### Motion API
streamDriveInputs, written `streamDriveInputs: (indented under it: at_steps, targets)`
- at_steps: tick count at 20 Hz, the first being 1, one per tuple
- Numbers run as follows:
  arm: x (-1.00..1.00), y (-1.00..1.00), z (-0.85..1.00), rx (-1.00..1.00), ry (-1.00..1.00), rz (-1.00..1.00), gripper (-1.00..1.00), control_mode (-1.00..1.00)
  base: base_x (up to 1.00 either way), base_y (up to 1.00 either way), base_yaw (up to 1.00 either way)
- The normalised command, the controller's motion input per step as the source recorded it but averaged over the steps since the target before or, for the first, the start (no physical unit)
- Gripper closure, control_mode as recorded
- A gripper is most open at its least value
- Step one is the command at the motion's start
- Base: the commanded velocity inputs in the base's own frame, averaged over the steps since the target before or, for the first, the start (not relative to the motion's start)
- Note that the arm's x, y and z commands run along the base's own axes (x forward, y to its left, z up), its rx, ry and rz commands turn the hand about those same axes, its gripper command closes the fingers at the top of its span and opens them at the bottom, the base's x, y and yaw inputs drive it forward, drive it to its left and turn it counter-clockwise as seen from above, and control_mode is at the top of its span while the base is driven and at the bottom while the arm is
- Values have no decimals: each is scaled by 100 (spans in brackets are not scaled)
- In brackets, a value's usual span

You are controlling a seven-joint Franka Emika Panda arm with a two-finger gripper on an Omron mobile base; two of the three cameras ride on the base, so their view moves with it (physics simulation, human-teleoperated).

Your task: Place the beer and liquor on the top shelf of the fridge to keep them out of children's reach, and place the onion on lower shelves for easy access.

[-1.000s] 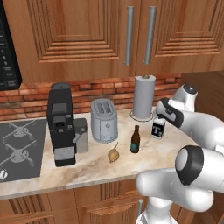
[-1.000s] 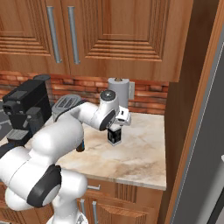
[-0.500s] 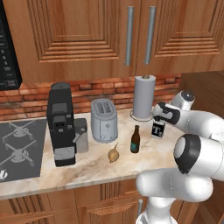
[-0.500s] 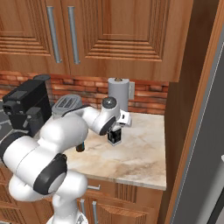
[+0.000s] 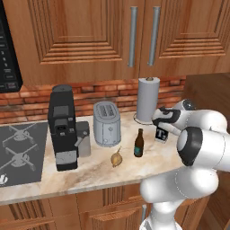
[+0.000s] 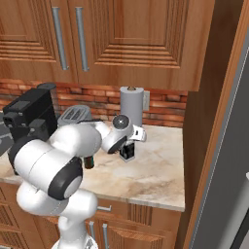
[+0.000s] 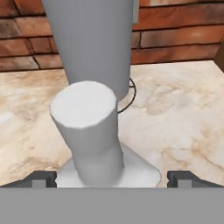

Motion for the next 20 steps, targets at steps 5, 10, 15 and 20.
streamDriveInputs:
  at_steps: [5,10,15,20]
  targets:
    - [27,-1,-8,0,-8,0,-100,-100,0,0,0]
    - [28,0,-10,0,-7,0,-100,-100,0,0,0]
    - [24,0,-16,0,-6,0,100,-100,0,0,0]
    - [13,0,-11,0,-3,0,100,-100,0,0,0]
